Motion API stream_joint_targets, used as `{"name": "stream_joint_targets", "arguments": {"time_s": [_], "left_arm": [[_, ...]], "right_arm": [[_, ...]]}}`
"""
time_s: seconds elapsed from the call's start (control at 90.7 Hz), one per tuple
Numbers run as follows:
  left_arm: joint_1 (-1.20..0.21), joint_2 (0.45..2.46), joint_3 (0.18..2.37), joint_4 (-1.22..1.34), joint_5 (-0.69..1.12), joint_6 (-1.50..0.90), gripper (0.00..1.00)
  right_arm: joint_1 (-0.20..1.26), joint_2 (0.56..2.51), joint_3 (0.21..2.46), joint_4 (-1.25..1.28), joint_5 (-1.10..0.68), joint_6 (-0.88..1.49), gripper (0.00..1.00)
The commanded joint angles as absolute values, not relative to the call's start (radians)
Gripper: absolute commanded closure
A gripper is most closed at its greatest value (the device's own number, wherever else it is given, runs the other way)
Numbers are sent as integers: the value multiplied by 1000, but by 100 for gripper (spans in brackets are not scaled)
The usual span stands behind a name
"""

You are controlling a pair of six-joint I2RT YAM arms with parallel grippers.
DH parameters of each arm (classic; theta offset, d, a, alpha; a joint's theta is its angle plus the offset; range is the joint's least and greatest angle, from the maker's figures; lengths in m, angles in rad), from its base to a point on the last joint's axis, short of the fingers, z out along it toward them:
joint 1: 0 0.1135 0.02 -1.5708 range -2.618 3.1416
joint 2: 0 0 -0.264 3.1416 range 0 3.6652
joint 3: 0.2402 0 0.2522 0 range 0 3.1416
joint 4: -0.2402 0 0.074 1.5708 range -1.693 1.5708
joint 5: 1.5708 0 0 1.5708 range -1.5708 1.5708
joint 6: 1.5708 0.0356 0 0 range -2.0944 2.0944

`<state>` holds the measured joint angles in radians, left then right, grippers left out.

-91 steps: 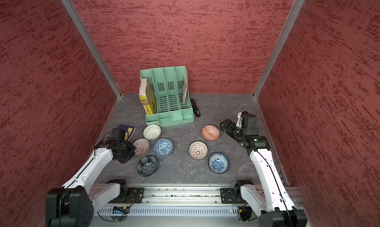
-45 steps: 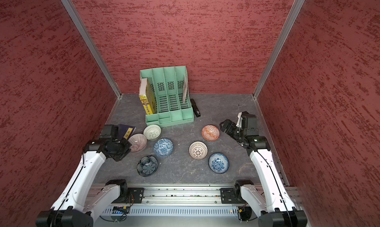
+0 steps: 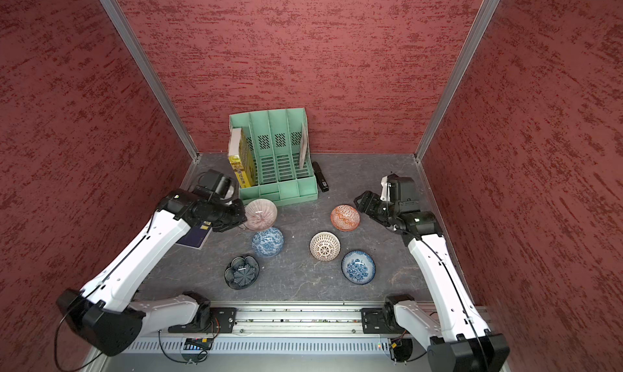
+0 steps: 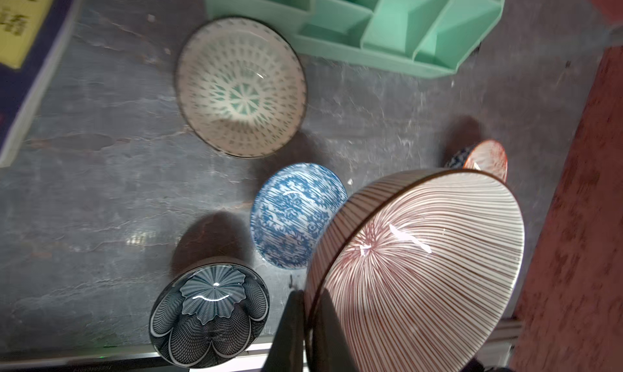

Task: Stack the bowls
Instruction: Pick up the bowl from the center of the board.

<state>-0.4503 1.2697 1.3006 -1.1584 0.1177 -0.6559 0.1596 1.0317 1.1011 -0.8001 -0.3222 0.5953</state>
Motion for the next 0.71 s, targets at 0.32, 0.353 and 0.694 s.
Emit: {"name": "stream_joint_targets", "arguments": {"time_s": [0.32,0.353,0.694], "left_arm": [[-738,1502,1498,-1044,144,-602,100],[-743,1509,1499,-1037,145,-603,100],[-773,1559,1523,-1061,114,-603,100]], "right_arm": [[385,1147,1270,-920,-360,635,43],[402,1156,1272,-924,-346,635,43],[543,1313,1343,-1013,-312,596,46]]}}
